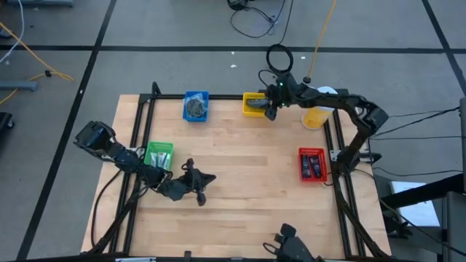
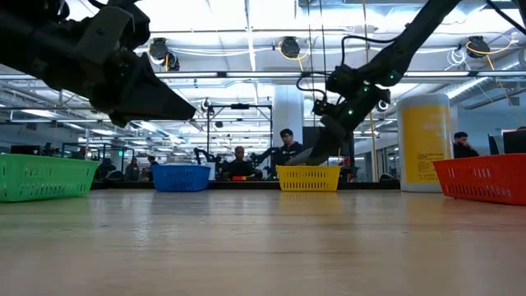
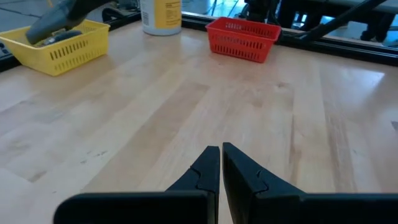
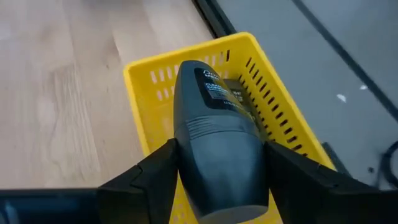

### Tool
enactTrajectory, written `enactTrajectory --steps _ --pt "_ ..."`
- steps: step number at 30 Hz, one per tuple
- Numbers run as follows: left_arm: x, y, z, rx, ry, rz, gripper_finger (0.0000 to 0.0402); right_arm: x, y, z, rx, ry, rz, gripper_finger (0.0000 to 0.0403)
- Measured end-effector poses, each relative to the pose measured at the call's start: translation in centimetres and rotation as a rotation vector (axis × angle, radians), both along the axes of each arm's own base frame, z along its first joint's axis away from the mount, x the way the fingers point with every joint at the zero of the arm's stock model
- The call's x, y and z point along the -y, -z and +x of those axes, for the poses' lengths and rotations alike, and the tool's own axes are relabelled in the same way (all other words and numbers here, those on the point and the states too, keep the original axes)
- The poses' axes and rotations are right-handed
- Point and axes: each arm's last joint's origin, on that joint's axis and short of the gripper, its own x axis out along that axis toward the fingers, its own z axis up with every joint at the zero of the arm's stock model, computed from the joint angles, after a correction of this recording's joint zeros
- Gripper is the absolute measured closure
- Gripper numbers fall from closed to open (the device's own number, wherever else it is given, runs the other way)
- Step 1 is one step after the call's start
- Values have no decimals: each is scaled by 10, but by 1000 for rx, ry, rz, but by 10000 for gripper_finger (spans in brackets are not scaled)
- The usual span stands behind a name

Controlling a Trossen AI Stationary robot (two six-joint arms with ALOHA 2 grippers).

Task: Pick & Place Travel size toiletries
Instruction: Put the gray deodorant into the yellow bin, then return to Home Position

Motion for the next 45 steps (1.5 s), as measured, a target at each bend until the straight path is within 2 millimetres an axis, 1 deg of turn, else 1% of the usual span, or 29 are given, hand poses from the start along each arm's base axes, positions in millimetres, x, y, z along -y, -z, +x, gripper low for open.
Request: enactTrajectory --steps 9,14,20,22,24,26,29,30,33,35,37,39,41,45 --pt "1 0 0 -3 23 -14 385 2 15 -1 -41 8 89 193" --pt "2 0 0 -4 36 -22 385 2 16 0 -36 11 88 165" --pt "2 0 0 -5 37 -18 385 4 13 1 -15 27 66 118" --pt "2 0 0 -5 37 -18 385 3 7 0 -2 61 63 111" --pt "2 0 0 -6 37 -18 385 -2 -2 2 27 68 71 111" --pt "2 0 0 -6 37 -18 385 -18 -12 2 53 58 80 115" --pt "2 0 0 -7 38 -19 385 -59 -21 2 78 -23 79 128" --pt "2 0 0 -7 40 -19 385 -75 -23 -1 86 -53 79 134" --pt "2 0 0 -6 39 -26 385 -125 -26 -17 143 -149 87 153" --pt "3 0 -1 -8 42 -26 385 -154 -27 -33 213 -199 101 167" --pt "3 0 -1 -8 43 -26 385 -180 -26 -52 295 -236 133 182" --pt "3 1 -1 -7 45 -32 385 -201 -24 -71 386 -272 174 201" --pt "4 0 -1 -5 46 -33 385 -218 -22 -86 479 -312 218 222" --pt "1 0 0 0 33 -18 385 -240 -16 -109 631 -424 247 273"
